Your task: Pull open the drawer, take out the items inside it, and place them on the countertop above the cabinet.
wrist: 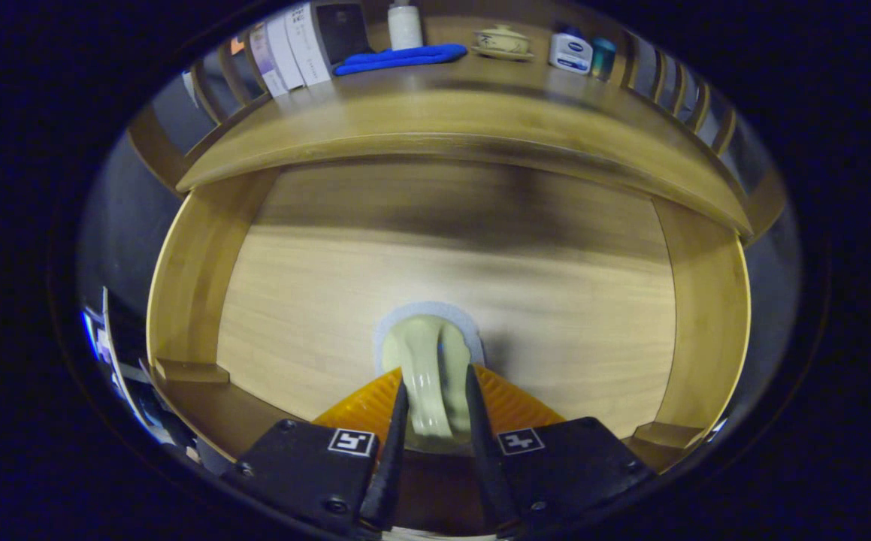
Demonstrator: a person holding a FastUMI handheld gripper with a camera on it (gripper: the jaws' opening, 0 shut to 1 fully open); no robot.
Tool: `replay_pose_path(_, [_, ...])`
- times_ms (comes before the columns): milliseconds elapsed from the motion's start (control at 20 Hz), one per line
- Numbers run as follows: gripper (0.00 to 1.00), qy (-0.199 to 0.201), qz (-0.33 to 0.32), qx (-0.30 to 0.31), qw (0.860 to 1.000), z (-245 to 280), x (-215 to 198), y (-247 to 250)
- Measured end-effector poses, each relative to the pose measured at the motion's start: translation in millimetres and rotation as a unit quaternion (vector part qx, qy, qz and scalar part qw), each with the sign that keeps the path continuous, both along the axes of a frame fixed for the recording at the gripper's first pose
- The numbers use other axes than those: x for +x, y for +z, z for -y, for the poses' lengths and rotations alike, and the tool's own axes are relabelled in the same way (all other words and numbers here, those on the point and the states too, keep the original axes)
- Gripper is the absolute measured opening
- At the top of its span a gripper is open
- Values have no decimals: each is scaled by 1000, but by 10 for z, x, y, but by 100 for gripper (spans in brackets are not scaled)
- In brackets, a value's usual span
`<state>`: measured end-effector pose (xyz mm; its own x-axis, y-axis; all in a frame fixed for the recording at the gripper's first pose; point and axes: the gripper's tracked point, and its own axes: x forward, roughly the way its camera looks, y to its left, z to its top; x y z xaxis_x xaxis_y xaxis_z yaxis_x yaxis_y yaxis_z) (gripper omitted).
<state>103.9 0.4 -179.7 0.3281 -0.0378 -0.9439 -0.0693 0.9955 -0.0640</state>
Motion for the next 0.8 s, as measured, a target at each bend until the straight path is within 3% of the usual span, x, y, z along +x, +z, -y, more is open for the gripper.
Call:
replay_pose_path(250, [20,19,10,-41,999,-21,2,3])
replay_pose_path(800, [19,-10,61,-27,998,-16,104,596])
